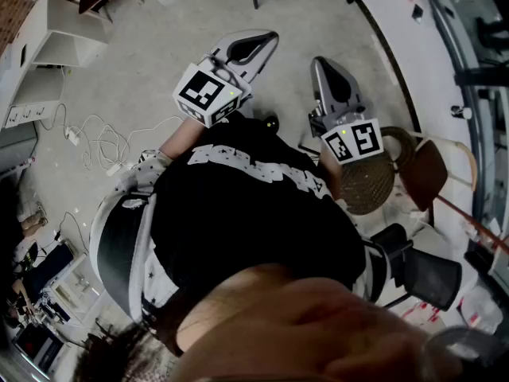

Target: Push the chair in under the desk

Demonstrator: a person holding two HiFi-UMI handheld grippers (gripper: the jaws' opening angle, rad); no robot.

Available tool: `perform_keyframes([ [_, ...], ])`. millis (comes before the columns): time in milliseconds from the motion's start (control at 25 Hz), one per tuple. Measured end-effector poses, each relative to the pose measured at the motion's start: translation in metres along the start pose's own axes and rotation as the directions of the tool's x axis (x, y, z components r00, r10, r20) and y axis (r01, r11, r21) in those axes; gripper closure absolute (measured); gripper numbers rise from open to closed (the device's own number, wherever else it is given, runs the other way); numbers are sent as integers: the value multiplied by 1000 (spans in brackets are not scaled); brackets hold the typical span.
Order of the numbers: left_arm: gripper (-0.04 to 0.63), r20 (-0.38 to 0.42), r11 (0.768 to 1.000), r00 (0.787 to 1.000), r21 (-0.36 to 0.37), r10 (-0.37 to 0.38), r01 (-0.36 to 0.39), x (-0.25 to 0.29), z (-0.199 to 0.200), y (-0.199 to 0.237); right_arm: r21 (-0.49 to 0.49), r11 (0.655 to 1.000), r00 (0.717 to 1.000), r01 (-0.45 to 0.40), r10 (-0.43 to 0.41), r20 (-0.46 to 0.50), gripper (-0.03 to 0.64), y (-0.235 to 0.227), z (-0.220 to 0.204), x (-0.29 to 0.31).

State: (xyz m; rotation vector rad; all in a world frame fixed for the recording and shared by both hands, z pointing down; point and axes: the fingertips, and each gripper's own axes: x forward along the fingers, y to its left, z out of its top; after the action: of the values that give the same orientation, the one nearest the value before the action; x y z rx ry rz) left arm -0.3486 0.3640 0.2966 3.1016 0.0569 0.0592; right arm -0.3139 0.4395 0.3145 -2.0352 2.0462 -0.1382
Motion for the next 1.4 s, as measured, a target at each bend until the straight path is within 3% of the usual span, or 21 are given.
perform_keyframes([
  [160,563,-7,999,1000,40,1,-1,-4,-1,-4,-7,1000,1000,1,-1,1,586,0,-1,-3],
  [960,563,-24,1000,999,-5,27,-27,-16,-6,-13,35,999,997,-33,31,72,584,10,-1,-19],
  [1400,563,-20,999,999,3,-45,45,17,-5,-17,-1,1000,996,12,-12,88,584,-12,9,-26],
])
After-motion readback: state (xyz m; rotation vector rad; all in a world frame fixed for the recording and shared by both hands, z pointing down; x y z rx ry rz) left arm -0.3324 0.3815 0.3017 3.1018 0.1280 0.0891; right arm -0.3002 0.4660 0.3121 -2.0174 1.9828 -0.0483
